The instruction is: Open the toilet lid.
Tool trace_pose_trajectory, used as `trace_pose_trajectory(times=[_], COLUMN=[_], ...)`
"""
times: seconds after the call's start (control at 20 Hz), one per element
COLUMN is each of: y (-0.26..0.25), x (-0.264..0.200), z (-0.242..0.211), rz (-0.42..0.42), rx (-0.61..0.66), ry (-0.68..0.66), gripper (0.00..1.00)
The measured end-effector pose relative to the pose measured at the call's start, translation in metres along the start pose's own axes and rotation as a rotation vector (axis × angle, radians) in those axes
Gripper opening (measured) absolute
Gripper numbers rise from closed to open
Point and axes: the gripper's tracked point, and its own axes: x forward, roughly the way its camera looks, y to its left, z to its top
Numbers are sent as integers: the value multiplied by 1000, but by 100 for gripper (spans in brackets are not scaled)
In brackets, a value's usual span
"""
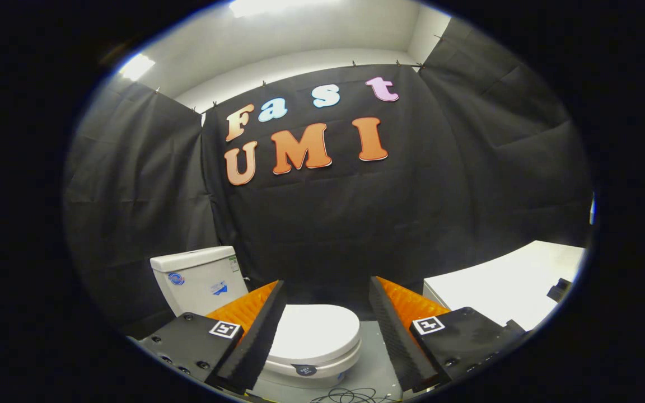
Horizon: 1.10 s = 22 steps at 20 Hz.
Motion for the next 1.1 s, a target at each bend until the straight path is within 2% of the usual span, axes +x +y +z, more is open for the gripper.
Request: trace_pose_trajectory(times=[0.1, 0.2, 0.3, 0.45, 0.55, 0.65, 0.75, 0.95, 1.1], y=[-8, -24, -37, -44, -52, -52, -34, -10, -17], x=[26, 52, 75, 66, 62, 55, 47, 58, 48], z=[-10, -43, -81, -161, -214, -267, -304, -327, -355], rz=[1, -14, -51, -112, -188, -234, -243, -244, -309], rx=[79, 198, 386, 709, 853, 928, 970, 1086, 1221], ry=[12, 59, 102, 209, 241, 291, 364, 374, 404], gripper=[96, 98, 99, 99, 98, 98, 99, 99, 99])
